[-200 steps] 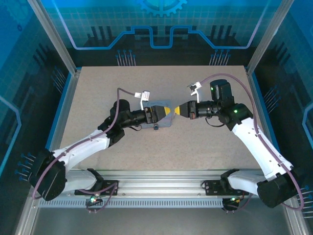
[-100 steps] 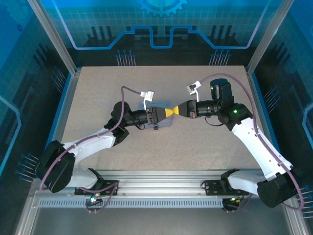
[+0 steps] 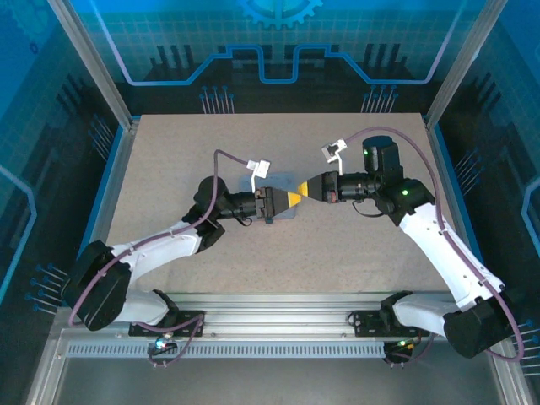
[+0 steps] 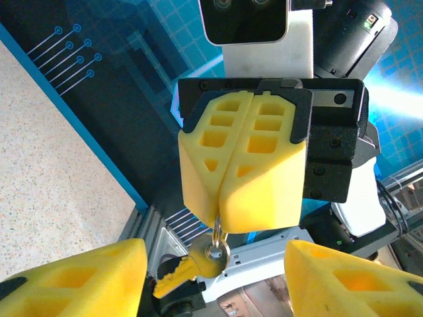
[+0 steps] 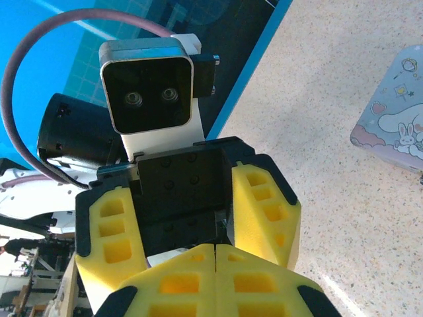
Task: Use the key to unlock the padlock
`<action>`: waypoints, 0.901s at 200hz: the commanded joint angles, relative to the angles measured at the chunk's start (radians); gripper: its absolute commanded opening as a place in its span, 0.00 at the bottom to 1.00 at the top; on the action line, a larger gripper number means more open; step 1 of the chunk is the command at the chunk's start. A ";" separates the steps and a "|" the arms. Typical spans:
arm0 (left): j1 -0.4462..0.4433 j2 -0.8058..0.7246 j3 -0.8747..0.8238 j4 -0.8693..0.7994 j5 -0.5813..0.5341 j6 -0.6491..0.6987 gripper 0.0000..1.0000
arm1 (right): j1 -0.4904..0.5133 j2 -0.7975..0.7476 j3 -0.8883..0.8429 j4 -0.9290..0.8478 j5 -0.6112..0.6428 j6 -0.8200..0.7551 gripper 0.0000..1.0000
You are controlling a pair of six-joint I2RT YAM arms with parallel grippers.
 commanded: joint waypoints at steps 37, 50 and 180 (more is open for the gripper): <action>-0.007 -0.013 0.029 -0.010 0.023 0.031 0.39 | 0.012 -0.006 -0.013 0.009 -0.016 0.003 0.00; -0.007 -0.023 0.029 -0.035 0.021 0.047 0.35 | 0.012 -0.007 -0.014 0.008 -0.016 0.002 0.00; -0.006 -0.074 0.045 -0.193 0.005 0.128 0.28 | 0.003 -0.017 -0.016 -0.017 -0.025 -0.014 0.00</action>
